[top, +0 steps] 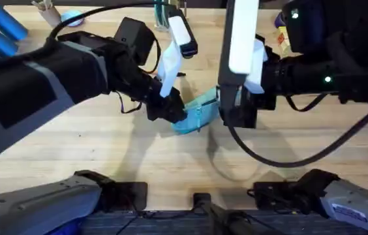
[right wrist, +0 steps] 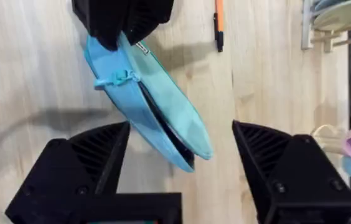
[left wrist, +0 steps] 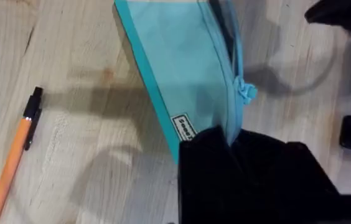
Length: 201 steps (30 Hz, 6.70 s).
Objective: Unzip the bag, pick up the pens from the table one at a time and place them inside, then zip the bag closed.
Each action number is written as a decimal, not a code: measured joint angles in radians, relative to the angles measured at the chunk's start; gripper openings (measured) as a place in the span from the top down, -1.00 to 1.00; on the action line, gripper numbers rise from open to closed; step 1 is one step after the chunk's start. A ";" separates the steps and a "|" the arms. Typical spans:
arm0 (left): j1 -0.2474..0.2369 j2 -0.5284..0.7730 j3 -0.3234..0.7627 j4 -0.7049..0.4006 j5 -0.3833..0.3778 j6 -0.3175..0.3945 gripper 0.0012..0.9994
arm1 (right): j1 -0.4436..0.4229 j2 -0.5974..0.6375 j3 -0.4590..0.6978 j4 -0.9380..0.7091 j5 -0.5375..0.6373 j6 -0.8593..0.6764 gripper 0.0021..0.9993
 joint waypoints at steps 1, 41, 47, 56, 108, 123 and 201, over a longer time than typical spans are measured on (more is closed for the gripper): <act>0.000 0.000 0.000 0.000 0.000 0.000 0.92 | 0.000 0.000 0.000 0.000 0.002 -0.015 -1.00; 0.017 -0.030 0.059 -0.130 0.002 -0.003 -0.99 | -0.084 0.021 0.000 -0.023 -0.112 -0.103 0.94; 0.080 -0.167 0.165 -0.257 -0.002 -0.003 -0.99 | -0.092 0.021 0.000 -0.021 -0.139 -0.114 0.94; 0.092 -0.429 0.257 -0.461 -0.054 0.000 -0.99 | -0.092 0.024 0.027 -0.027 -0.147 -0.067 0.94; 0.092 -0.610 0.258 -0.508 -0.112 0.001 -0.99 | -0.092 0.449 0.472 -0.550 -0.039 -0.433 0.94; 0.092 -0.610 0.258 -0.508 -0.112 0.001 -0.99 | -0.092 0.533 0.472 -0.510 -0.070 -0.439 0.94; 0.092 -0.610 0.258 -0.509 -0.137 0.001 -0.99 | -0.083 0.675 0.472 -0.459 -0.096 -0.437 -0.99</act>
